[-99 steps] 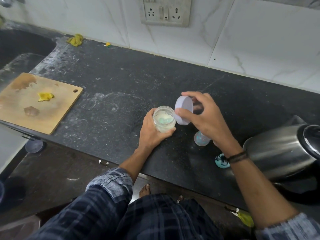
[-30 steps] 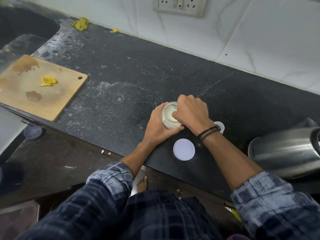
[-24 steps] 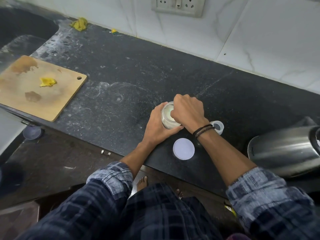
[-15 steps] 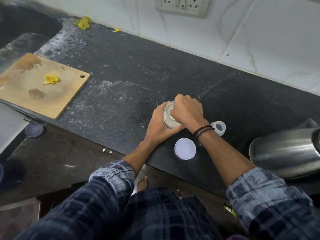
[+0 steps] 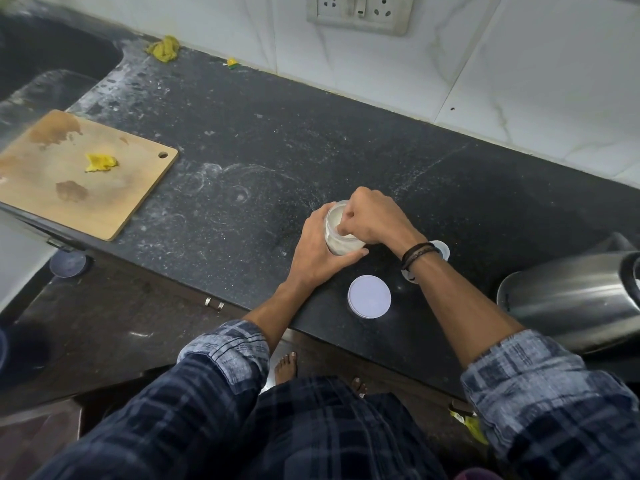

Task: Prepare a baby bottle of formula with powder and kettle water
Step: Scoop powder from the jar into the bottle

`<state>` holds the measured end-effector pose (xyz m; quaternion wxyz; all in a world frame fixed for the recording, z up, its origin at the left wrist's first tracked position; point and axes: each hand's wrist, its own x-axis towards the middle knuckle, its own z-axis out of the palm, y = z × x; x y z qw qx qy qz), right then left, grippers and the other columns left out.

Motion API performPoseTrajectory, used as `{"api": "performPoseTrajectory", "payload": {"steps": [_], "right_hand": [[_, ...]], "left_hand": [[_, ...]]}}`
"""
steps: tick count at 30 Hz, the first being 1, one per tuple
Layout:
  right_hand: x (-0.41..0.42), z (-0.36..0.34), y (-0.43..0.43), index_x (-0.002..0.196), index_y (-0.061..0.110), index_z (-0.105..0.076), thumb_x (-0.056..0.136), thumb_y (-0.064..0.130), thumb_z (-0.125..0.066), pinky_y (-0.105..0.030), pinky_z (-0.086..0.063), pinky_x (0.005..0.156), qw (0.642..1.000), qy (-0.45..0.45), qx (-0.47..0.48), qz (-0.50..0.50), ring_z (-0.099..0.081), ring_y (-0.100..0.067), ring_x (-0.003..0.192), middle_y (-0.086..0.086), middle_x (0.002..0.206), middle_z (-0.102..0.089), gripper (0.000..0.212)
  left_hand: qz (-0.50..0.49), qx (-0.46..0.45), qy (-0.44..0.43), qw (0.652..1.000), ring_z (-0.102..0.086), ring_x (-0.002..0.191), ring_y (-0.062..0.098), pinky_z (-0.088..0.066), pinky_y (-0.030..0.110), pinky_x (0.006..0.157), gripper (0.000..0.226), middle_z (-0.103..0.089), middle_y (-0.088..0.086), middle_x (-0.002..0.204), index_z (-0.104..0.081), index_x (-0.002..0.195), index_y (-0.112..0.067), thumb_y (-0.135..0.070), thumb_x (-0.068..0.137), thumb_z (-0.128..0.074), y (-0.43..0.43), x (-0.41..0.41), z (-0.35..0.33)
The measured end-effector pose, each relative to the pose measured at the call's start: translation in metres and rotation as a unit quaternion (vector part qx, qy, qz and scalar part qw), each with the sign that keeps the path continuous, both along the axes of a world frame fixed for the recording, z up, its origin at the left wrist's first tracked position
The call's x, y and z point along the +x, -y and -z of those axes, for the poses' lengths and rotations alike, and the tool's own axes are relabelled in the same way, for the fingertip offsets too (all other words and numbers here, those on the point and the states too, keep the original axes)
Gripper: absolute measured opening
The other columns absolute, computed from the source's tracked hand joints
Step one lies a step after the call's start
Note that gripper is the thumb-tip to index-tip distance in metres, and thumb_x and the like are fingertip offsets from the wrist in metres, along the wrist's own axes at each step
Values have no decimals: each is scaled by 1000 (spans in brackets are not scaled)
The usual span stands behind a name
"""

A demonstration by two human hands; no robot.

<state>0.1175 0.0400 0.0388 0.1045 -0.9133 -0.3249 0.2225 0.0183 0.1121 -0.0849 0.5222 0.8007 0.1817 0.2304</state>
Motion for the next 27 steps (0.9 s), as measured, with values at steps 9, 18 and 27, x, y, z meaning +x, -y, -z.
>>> {"api": "performPoseTrajectory", "payload": {"steps": [9, 18, 27], "right_hand": [[16, -5, 16, 75, 2, -78, 73, 19, -84, -38, -48, 71, 983, -138, 106, 66, -60, -20, 71, -14, 75, -71, 18], [14, 1, 42, 78, 9, -81, 78, 18, -83, -46, -55, 92, 950, -187, 194, 156, -74, -24, 89, -12, 87, -78, 9], [8, 16, 59, 63, 16, -75, 78, 29, -83, -36, -48, 67, 940, -129, 230, 218, -56, -12, 56, 12, 45, -59, 21]], "left_hand": [[1, 34, -7, 999, -48, 129, 10, -42, 36, 110, 85, -54, -11, 137, -46, 138, -33, -46, 68, -92, -3, 3, 2], [-2, 35, -8, 999, -48, 125, 7, -40, 28, 107, 83, -54, -12, 133, -46, 135, -32, -49, 68, -91, -4, 4, 3], [5, 25, 12, 1000, -56, 124, 18, -45, 44, 105, 80, -60, -9, 130, -53, 134, -26, -42, 68, -94, -5, 8, 3]]}}
